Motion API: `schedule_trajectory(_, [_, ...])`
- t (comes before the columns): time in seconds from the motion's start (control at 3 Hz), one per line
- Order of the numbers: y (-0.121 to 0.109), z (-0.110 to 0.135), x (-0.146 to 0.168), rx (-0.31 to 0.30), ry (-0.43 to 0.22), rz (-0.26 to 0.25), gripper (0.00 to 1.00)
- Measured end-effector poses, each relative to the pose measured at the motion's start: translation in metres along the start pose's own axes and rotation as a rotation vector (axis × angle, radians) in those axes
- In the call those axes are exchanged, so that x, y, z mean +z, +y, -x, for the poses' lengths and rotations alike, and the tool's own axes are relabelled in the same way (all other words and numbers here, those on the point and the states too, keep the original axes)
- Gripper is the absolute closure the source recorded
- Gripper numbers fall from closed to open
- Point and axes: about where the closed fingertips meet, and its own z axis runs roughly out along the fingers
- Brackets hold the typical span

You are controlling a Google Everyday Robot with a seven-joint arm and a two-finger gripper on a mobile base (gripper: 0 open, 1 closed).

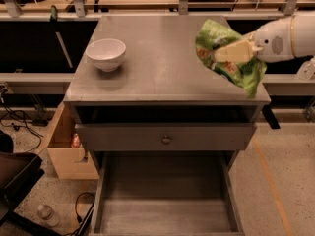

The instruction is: Pick green rice chip bag from middle drawer and place on counter

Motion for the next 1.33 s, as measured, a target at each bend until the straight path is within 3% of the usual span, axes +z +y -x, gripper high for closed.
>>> schedule_trajectory(0.33, [-0.048, 0.065, 0.033, -0.012, -0.067, -0.051, 1.00])
schedule_trajectory(1.0, [-0.050, 0.074, 0.047, -0.028, -0.076, -0.057, 1.00])
schedule_trajectory(1.33, [-0.063, 0.105, 0.074, -0.090, -0.100, -0.079, 1.00])
